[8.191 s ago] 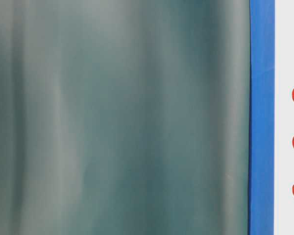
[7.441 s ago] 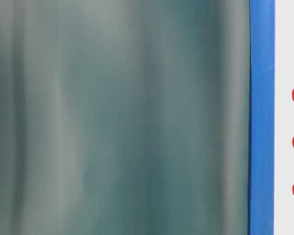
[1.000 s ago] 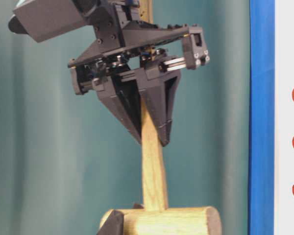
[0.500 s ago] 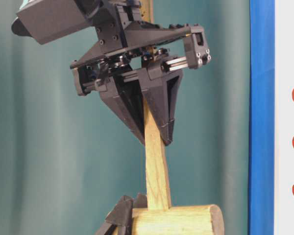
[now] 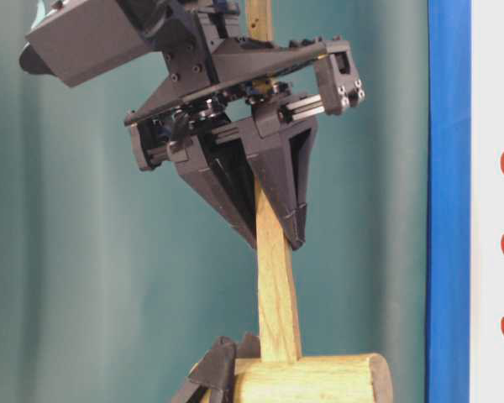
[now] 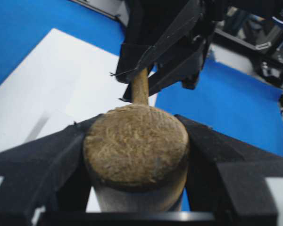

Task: Hit the mark with a hammer.

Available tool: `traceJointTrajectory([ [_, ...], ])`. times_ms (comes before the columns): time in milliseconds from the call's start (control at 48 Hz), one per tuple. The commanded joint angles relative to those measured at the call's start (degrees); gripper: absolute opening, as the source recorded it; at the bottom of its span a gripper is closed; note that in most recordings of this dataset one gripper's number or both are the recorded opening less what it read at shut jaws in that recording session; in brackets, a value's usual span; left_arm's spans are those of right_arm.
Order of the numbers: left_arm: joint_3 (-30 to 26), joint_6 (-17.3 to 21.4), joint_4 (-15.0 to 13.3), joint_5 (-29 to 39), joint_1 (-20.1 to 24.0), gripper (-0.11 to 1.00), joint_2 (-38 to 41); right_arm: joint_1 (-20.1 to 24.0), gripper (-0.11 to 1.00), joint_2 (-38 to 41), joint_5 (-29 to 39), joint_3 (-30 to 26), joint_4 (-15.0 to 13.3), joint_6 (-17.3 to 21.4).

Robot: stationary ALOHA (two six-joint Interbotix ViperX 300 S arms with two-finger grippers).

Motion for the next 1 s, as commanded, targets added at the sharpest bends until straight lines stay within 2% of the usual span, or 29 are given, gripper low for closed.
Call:
traceJointTrajectory([
  [0, -0.97, 0.09, 0.18, -0.35, 0.09, 0.45, -0.62, 0.18, 0.1, -1.93, 0.09, -1.67, 0.18, 0.26],
  [83, -0.97, 0.18, 0.18, -0.35, 0.09, 0.45, -0.62, 0.18, 0.12, -1.85, 0.18, -1.58, 0.18, 0.26],
  [125, -0.97, 0.26, 0.18, -0.35, 0.0, 0.45, -0.62, 0.18, 0.19, -1.93, 0.35, -1.67, 0.18, 0.35],
  [188, -0.79, 0.53, 0.26, -0.35, 0.0, 0.45, -0.62, 0.18, 0.35, -1.93, 0.79, -1.76, 0.18, 0.35],
  [333, -0.79, 1.14, 0.44, -0.35, 0.0, 0.45, -0.62, 1.32, 0.8, -2.29, 1.58, -1.67, 0.35, 0.7],
  [396, -0.79, 1.85, 0.44, -0.35, 0.09, 0.45, -0.7, 2.2, 0.92, -2.55, 1.76, -1.67, 0.44, 0.97],
  [542, -0.79, 4.04, 0.44, -0.35, 0.09, 0.45, -0.7, 3.87, 0.89, -3.6, 3.08, -1.67, 0.53, 2.11],
  [646, -0.7, 6.42, 0.44, -0.18, 0.0, 0.45, -0.7, 4.13, 0.9, -4.92, 4.75, -1.58, 1.67, 4.39],
  [729, -0.7, 9.05, 0.7, 0.97, -0.53, 0.45, -0.7, 4.13, 0.9, -5.45, 5.89, -1.67, 3.69, 6.77],
  [855, -0.7, 15.73, 0.79, 3.52, -1.93, 0.45, -0.62, 4.04, 0.9, -5.98, 7.03, -2.02, 8.17, 11.43],
  [896, -0.7, 18.54, 0.79, 4.04, -2.64, 0.45, -0.62, 3.96, 0.9, -6.15, 7.29, -2.02, 9.14, 12.39],
  [980, -0.7, 21.8, 0.7, 4.22, -3.52, 0.45, -0.7, 3.6, 0.9, -6.42, 7.82, -2.02, 10.63, 13.97],
])
